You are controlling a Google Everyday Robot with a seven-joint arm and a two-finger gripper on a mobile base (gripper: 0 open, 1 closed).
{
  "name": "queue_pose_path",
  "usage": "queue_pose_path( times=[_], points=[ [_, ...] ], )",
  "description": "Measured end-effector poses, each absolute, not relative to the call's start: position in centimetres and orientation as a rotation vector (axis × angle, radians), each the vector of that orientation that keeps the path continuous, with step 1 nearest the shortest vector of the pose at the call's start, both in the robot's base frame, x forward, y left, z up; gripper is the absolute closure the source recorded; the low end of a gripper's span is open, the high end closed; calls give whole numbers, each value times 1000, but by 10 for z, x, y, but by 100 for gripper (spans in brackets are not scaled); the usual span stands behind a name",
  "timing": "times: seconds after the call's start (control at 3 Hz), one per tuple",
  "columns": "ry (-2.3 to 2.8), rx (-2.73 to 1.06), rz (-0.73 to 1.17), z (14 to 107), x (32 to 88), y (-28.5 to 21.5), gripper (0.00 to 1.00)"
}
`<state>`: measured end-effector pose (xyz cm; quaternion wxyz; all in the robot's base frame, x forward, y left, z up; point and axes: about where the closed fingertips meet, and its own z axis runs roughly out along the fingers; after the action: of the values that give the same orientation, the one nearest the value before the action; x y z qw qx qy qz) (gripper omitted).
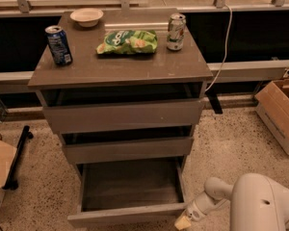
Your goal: Close bottom drawer
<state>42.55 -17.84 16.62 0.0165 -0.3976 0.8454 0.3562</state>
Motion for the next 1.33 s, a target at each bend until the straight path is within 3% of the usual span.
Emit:
queue_pose_path(
  times=[1.0, 1.33],
  points=[
    [2417, -1305, 1021, 164, 501, -150, 100],
    [2417, -1305, 1021, 164, 501, -150, 100]
  ],
)
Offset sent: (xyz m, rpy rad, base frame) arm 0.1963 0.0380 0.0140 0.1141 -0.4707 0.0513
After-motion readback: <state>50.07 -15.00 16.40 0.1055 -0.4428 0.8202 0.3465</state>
